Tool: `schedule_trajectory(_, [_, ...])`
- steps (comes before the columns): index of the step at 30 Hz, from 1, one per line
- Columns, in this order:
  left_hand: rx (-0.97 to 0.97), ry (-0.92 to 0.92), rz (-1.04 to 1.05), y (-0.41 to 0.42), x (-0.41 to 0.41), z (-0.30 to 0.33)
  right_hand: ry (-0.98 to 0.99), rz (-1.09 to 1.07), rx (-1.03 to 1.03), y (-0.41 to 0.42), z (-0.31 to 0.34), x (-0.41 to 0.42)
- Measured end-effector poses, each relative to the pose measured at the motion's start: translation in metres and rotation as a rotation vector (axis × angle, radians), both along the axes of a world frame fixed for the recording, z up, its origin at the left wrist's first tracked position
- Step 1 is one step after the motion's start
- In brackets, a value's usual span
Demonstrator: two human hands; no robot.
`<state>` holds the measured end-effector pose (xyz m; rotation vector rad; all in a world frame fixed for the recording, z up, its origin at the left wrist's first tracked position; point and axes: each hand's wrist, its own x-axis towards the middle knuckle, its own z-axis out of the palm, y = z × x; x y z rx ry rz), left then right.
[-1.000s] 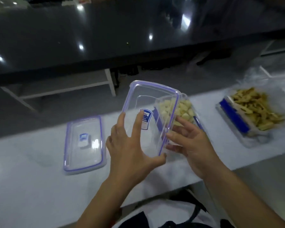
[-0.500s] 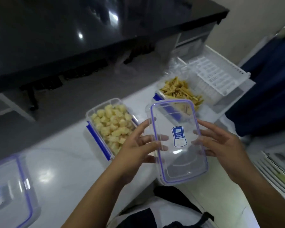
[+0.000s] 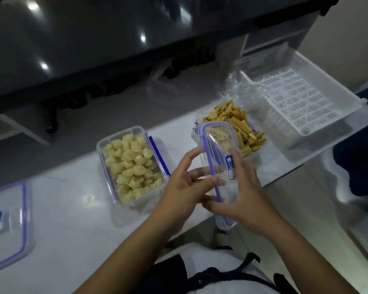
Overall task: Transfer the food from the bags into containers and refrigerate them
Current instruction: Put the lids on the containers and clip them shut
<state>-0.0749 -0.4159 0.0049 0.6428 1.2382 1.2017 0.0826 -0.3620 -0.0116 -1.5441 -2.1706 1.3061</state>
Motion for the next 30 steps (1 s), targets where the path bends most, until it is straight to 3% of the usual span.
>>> schedule_trajectory(2, [0.002, 0.11, 0.083, 0.002, -0.014, 0.001, 0.023, 0.048, -0.009, 0.01, -0.007, -0.001])
schedule_trajectory(4, [-0.013, 0.353, 0.338, -0.004, -0.044, -0.003, -0.004, 0.099, 0.008, 0.019, -0.013, 0.0])
schedule_trajectory(7, [-0.236, 0.725, 0.716, -0.029, -0.107, -0.025, -0.082, 0.217, 0.005, 0.027, -0.016, 0.0])
schedule_trajectory(8, [-0.339, 0.702, 0.735, -0.039, -0.125, -0.033, -0.117, 0.283, 0.0, 0.029, -0.016, -0.002])
schedule_trajectory(9, [-0.412, 0.558, 0.721, -0.047, -0.138, -0.041, -0.162, 0.364, 0.016, 0.03, -0.015, -0.004])
schedule_trajectory(11, [-0.442, 0.227, 0.641, -0.06, -0.155, -0.059, -0.245, 0.523, 0.117, 0.028, -0.011, -0.012])
schedule_trajectory(12, [-0.425, 0.155, 0.614, -0.064, -0.156, -0.063, -0.277, 0.583, 0.162, 0.025, -0.01, -0.016])
schedule_trajectory(22, [-0.311, -0.019, 0.661, -0.068, -0.096, -0.084, -0.533, 0.621, 0.371, 0.009, -0.007, 0.005])
schedule_trajectory(30, [-0.304, -0.066, 0.63, -0.068, -0.093, -0.083, -0.559, 0.542, 0.447, -0.012, -0.039, -0.031])
